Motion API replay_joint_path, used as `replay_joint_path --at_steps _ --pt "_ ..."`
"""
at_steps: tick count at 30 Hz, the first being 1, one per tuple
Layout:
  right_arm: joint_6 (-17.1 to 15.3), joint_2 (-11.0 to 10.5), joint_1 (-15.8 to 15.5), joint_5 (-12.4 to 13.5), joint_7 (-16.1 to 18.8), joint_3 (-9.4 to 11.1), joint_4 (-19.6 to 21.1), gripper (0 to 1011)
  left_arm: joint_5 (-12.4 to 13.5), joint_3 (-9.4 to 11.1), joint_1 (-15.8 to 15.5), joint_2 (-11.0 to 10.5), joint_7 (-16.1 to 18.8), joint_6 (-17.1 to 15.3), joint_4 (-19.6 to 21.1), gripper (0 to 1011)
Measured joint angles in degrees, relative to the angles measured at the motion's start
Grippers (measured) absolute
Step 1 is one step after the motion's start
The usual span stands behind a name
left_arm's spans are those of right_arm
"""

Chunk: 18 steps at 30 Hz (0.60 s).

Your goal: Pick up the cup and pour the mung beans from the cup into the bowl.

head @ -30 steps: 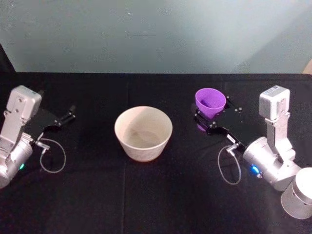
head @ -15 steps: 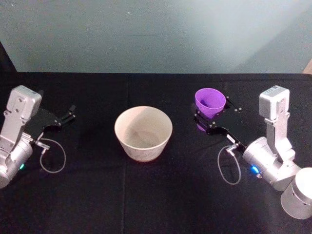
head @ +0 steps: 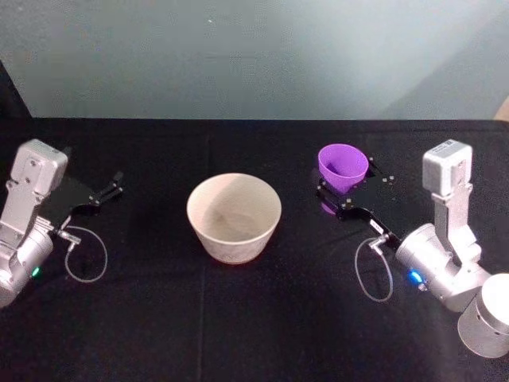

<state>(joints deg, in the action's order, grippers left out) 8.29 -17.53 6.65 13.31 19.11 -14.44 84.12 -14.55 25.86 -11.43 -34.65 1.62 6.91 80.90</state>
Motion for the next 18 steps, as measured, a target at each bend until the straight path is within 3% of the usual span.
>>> replay_joint_path --at_steps 18 --pt "0.0 0.0 0.0 0.0 0.0 0.0 0.0 734 0.0 0.0 0.0 0.0 0.0 0.0 0.0 1000"
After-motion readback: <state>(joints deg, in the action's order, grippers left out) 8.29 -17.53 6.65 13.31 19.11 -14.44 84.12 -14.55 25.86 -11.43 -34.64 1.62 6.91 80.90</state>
